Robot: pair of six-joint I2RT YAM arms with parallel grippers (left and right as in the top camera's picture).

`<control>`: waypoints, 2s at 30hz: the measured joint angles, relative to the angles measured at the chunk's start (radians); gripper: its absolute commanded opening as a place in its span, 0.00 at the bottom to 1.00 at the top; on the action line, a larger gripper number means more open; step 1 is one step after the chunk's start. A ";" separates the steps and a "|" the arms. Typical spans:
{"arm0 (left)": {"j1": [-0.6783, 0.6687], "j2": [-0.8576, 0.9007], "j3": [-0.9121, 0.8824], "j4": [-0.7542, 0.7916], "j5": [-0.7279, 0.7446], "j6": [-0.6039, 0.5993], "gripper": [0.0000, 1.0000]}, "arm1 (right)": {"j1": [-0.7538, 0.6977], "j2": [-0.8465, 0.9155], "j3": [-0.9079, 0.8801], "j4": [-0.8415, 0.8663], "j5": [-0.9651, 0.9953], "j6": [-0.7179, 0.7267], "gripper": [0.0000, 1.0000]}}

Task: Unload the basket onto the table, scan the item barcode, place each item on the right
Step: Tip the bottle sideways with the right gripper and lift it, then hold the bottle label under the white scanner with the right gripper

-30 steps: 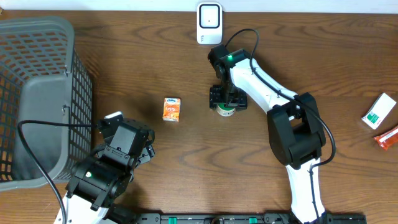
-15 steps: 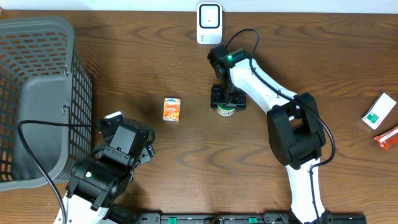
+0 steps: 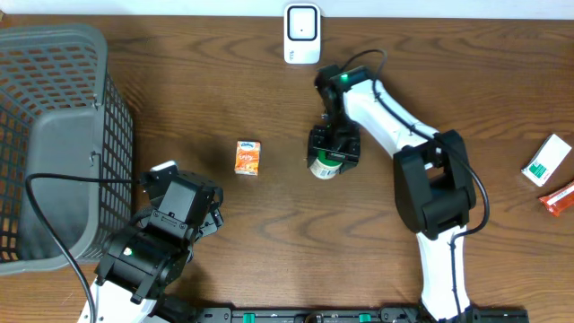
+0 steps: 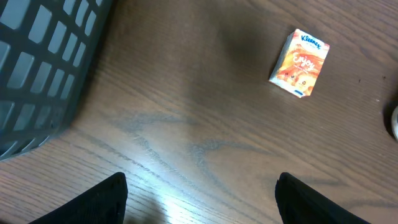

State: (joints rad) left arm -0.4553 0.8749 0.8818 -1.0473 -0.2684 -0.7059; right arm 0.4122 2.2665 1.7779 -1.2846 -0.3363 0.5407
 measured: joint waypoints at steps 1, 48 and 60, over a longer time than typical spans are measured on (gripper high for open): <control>0.000 0.000 0.000 0.000 0.000 0.000 0.77 | -0.013 0.003 0.000 -0.025 -0.030 -0.009 0.47; 0.000 0.000 0.000 0.000 0.000 0.000 0.77 | -0.132 0.017 0.166 0.456 -0.280 -0.392 0.35; 0.000 0.000 0.000 0.000 0.000 0.000 0.77 | -0.013 0.018 0.289 0.644 0.269 -0.343 0.34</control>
State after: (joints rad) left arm -0.4553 0.8749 0.8818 -1.0470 -0.2684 -0.7059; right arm 0.3996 2.2845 2.0670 -0.6411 -0.0673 0.1982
